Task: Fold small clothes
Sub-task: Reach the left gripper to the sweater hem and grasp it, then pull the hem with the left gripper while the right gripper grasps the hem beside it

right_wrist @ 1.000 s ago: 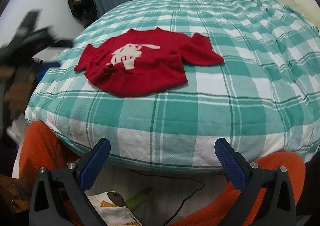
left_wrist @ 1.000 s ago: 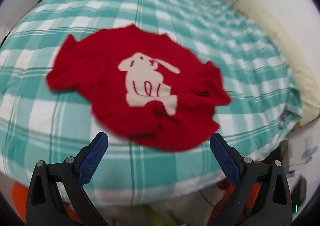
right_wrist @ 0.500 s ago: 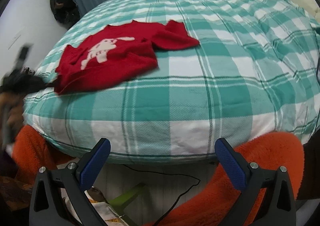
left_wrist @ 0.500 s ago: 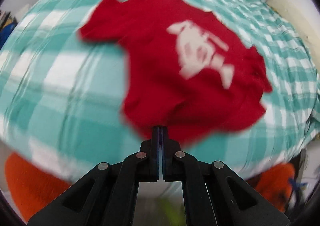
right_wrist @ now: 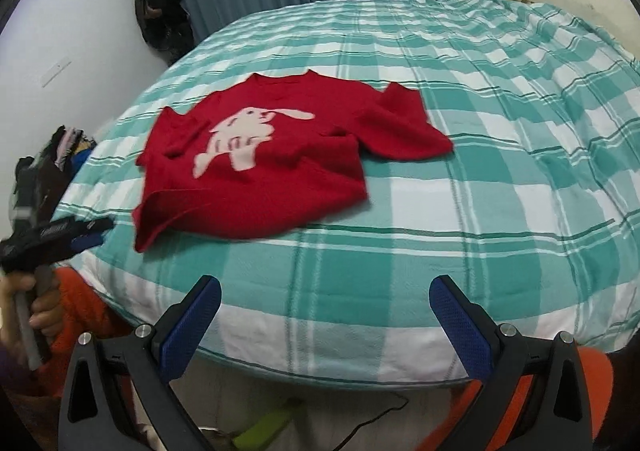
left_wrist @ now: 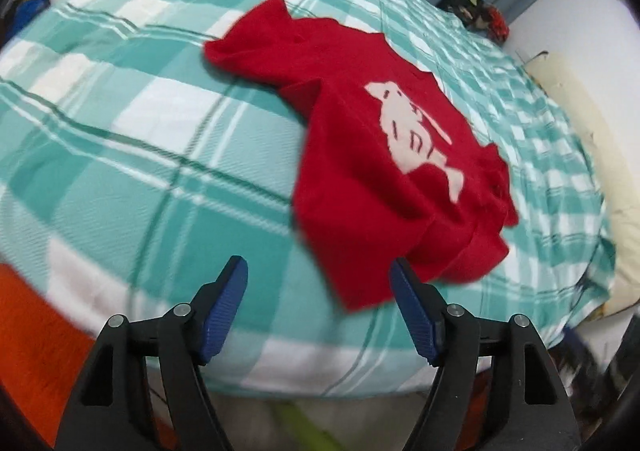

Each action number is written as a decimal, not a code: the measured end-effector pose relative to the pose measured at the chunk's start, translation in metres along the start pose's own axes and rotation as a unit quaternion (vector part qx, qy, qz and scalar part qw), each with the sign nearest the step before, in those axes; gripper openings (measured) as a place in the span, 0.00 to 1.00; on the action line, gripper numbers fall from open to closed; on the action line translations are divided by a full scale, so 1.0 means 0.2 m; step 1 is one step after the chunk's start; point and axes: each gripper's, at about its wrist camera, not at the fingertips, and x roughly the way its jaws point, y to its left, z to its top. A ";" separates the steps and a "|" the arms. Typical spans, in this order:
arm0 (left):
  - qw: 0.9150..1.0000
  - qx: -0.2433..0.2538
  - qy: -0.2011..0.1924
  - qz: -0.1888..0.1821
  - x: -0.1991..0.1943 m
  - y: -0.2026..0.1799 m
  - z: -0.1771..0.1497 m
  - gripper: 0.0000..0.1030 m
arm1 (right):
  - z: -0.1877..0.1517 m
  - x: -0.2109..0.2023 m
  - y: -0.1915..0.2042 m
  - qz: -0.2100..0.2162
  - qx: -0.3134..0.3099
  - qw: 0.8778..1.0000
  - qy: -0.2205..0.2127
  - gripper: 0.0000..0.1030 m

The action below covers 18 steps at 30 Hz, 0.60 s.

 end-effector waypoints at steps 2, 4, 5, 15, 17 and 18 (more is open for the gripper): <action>0.999 -0.025 0.027 -0.024 0.10 0.01 0.05 0.73 | -0.04 0.01 0.03 0.007 -0.002 1.000 0.009 1.00; 0.997 -0.040 0.049 -0.035 0.18 0.01 0.04 0.73 | -0.11 0.04 0.05 0.017 -0.002 1.000 0.026 1.00; 0.997 -0.044 0.054 -0.037 0.21 -0.01 0.03 0.73 | -0.15 0.05 0.06 0.022 0.000 0.999 0.037 1.00; 0.995 -0.025 0.073 -0.064 0.31 -0.14 0.00 0.08 | -0.18 0.04 -0.11 0.041 0.036 0.998 0.026 1.00; 0.995 -0.010 0.072 -0.062 0.29 -0.14 -0.01 0.07 | -0.11 0.04 -0.15 0.054 0.018 0.998 0.007 1.00; 0.995 -0.006 0.072 -0.063 0.28 -0.14 -0.01 0.07 | -0.07 0.04 -0.16 0.057 0.002 0.998 -0.004 0.99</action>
